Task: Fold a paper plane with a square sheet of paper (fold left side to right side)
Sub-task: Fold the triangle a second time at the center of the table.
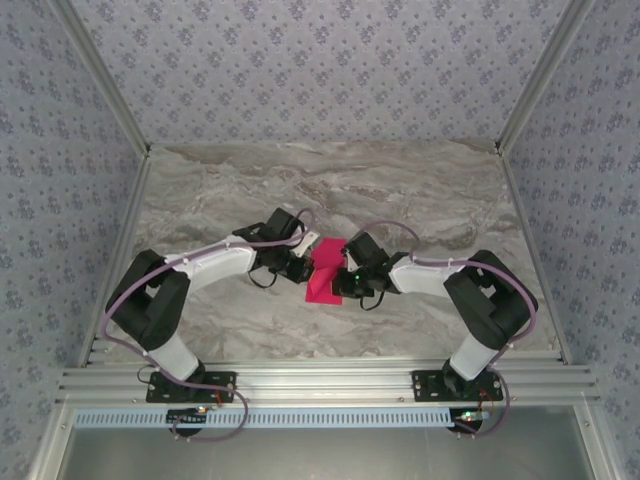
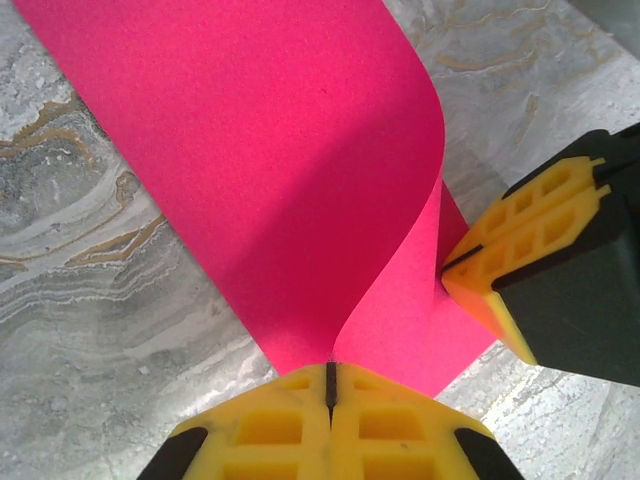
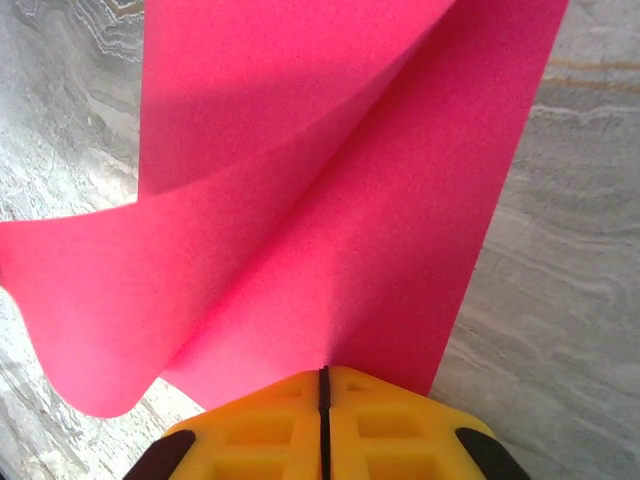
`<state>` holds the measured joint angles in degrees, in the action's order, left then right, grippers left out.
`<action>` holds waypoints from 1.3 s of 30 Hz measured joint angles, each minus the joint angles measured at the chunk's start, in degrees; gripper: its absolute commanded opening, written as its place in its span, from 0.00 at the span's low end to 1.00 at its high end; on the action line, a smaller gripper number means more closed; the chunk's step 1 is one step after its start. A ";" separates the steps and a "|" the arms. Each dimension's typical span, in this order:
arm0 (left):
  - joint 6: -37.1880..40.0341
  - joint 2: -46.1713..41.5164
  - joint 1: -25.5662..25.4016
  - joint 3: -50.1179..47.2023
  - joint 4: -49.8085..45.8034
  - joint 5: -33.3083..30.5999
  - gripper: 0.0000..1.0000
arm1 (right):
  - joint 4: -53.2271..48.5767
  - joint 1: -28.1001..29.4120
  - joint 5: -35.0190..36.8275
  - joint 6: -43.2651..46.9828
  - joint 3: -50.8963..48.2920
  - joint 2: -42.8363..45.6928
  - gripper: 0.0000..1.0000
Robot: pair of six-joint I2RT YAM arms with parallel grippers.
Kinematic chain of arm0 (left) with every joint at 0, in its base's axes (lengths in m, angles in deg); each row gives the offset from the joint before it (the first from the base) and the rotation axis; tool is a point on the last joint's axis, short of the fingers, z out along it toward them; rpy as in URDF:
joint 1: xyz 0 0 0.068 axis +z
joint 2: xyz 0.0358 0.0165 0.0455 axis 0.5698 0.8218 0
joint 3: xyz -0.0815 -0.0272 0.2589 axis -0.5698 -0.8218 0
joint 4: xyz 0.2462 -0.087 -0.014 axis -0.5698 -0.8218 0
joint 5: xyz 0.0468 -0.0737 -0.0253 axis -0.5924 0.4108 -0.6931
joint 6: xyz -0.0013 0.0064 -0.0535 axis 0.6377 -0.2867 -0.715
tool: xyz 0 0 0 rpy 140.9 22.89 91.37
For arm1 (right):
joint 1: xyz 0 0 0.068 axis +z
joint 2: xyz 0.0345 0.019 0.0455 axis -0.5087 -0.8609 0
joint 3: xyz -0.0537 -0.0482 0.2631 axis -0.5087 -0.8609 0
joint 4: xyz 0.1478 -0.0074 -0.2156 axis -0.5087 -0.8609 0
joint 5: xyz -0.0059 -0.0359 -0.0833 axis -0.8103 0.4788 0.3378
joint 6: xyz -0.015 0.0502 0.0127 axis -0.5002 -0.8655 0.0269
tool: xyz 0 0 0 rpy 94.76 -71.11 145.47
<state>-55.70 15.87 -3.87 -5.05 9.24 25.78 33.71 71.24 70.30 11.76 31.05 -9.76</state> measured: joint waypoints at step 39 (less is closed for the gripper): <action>1.51 9.22 0.37 4.50 0.46 -2.43 0.00 | -2.43 0.52 1.40 2.16 1.09 0.00 0.11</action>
<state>-54.19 25.10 -3.50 -0.54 9.70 23.35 31.28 71.77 71.70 13.92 32.14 -9.76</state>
